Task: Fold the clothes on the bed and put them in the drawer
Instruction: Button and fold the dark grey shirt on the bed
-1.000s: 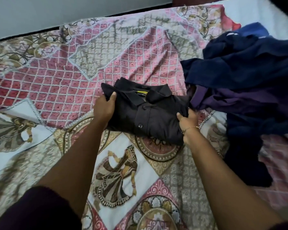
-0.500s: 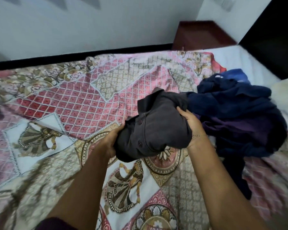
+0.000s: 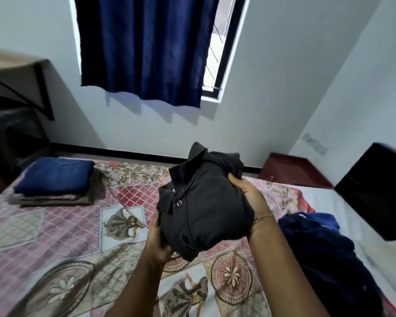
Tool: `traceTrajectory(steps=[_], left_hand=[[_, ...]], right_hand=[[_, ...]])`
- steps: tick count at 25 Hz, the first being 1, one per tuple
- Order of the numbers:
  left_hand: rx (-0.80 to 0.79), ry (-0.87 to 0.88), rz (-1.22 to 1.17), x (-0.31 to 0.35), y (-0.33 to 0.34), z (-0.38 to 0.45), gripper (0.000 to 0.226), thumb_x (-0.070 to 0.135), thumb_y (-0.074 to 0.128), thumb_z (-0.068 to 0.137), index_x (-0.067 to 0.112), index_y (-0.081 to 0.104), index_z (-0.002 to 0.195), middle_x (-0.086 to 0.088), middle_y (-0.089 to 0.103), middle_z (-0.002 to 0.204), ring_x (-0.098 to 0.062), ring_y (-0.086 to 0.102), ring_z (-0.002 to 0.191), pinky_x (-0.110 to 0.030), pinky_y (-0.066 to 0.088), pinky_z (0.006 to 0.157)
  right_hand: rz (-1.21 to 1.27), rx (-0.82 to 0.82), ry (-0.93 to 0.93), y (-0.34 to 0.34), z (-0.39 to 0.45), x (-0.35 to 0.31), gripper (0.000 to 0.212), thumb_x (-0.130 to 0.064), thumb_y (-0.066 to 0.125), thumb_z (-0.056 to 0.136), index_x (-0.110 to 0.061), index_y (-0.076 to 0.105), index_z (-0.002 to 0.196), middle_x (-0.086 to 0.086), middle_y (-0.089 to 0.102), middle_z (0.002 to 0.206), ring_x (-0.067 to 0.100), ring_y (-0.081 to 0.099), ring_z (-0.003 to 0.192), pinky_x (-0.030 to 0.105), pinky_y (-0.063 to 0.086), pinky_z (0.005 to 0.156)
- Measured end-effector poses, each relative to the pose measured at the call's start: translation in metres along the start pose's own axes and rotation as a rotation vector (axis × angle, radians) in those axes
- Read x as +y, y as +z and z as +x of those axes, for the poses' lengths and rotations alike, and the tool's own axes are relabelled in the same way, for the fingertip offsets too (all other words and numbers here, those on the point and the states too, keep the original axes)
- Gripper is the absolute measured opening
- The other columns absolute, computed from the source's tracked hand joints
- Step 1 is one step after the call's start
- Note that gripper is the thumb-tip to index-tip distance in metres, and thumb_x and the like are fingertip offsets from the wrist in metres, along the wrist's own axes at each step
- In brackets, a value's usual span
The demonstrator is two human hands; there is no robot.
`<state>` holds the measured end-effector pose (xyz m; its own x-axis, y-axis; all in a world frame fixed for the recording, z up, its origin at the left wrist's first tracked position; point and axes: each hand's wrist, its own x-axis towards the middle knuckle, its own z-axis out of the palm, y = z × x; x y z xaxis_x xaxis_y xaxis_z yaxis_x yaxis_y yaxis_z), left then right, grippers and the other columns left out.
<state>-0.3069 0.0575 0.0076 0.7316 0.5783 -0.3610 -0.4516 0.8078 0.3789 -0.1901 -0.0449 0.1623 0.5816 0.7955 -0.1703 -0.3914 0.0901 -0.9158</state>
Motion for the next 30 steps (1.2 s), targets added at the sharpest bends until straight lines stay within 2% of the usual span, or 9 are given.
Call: traceTrajectory(steps=[2, 6, 12, 16, 18, 21, 24, 28, 30], left_hand=[[-0.043, 0.07, -0.046, 0.024, 0.017, -0.039, 0.057, 0.053, 0.034, 0.094, 0.016, 0.078, 0.092, -0.009, 0.07, 0.108, -0.031, 0.069, 0.092, -0.045, 0.058, 0.074], [-0.036, 0.177, 0.045, 0.08, 0.05, -0.107, 0.057, 0.056, 0.028, 0.096, 0.015, 0.064, 0.114, -0.008, 0.065, 0.117, -0.029, 0.06, 0.105, -0.042, 0.049, 0.087], [0.04, 0.28, 0.419, 0.208, 0.075, -0.192, 0.068, 0.063, 0.035, 0.091, 0.009, 0.056, 0.127, -0.01, 0.06, 0.125, -0.027, 0.059, 0.107, -0.037, 0.045, 0.094], [0.028, 0.381, 0.664, 0.287, 0.079, -0.241, 0.049, 0.052, 0.041, 0.094, 0.011, 0.059, 0.114, -0.007, 0.063, 0.11, -0.024, 0.056, 0.106, -0.034, 0.044, 0.09], [0.077, 0.423, 0.72, 0.317, 0.065, -0.258, 0.044, 0.048, 0.047, 0.093, 0.009, 0.064, 0.107, -0.008, 0.066, 0.107, -0.026, 0.059, 0.102, -0.035, 0.046, 0.092], [0.167, 0.442, 0.698, 0.354, 0.027, -0.265, 0.04, 0.038, 0.055, 0.092, 0.003, 0.067, 0.108, -0.014, 0.071, 0.1, -0.028, 0.063, 0.095, -0.036, 0.05, 0.087], [0.262, 0.435, 0.711, 0.395, -0.012, -0.259, 0.034, 0.032, 0.052, 0.095, 0.002, 0.066, 0.106, -0.011, 0.072, 0.083, -0.027, 0.064, 0.085, -0.035, 0.05, 0.075], [0.308, 0.387, 0.708, 0.455, -0.065, -0.235, 0.04, 0.042, 0.048, 0.095, 0.011, 0.061, 0.117, -0.012, 0.068, 0.106, -0.029, 0.062, 0.099, -0.042, 0.046, 0.096], [0.281, 0.365, 0.709, 0.479, -0.087, -0.222, 0.041, 0.044, 0.043, 0.097, 0.013, 0.059, 0.118, -0.009, 0.067, 0.102, -0.026, 0.062, 0.096, -0.039, 0.045, 0.094]], right_hand=[[-0.017, -0.03, -0.03, 0.039, -0.03, -0.022, 0.019, -0.015, 0.044, 0.095, -0.01, 0.062, 0.099, 0.003, 0.073, 0.076, 0.017, 0.068, 0.073, 0.031, 0.05, 0.075], [-0.025, -0.011, -0.087, 0.096, -0.077, -0.053, 0.02, -0.018, 0.043, 0.097, -0.011, 0.061, 0.096, 0.002, 0.072, 0.07, 0.02, 0.067, 0.073, 0.031, 0.048, 0.07], [-0.015, 0.016, -0.171, 0.156, -0.119, -0.068, 0.019, -0.02, 0.04, 0.099, -0.015, 0.057, 0.104, 0.002, 0.069, 0.073, 0.02, 0.059, 0.077, 0.031, 0.045, 0.066], [-0.159, 0.042, -0.22, 0.181, -0.111, -0.046, 0.025, -0.015, 0.044, 0.098, -0.013, 0.054, 0.12, 0.011, 0.062, 0.104, 0.029, 0.058, 0.095, 0.038, 0.047, 0.085], [-0.319, 0.1, -0.214, 0.195, -0.094, -0.028, 0.023, -0.014, 0.048, 0.096, -0.006, 0.056, 0.116, 0.014, 0.06, 0.115, 0.032, 0.056, 0.104, 0.045, 0.043, 0.097], [-0.464, 0.127, -0.193, 0.233, -0.072, 0.002, 0.016, -0.007, 0.05, 0.093, -0.002, 0.059, 0.105, 0.024, 0.06, 0.114, 0.04, 0.056, 0.106, 0.053, 0.041, 0.099], [-0.48, 0.155, -0.182, 0.287, -0.049, 0.04, 0.018, -0.001, 0.047, 0.093, 0.004, 0.058, 0.107, 0.024, 0.06, 0.111, 0.038, 0.056, 0.103, 0.048, 0.045, 0.095], [-0.372, 0.193, -0.109, 0.349, -0.016, 0.099, 0.021, -0.004, 0.044, 0.094, 0.002, 0.054, 0.111, 0.023, 0.058, 0.114, 0.033, 0.055, 0.101, 0.04, 0.044, 0.088], [-0.286, 0.164, -0.048, 0.37, -0.002, 0.126, 0.019, -0.011, 0.048, 0.095, -0.002, 0.056, 0.111, 0.017, 0.06, 0.112, 0.03, 0.057, 0.099, 0.037, 0.046, 0.086]])
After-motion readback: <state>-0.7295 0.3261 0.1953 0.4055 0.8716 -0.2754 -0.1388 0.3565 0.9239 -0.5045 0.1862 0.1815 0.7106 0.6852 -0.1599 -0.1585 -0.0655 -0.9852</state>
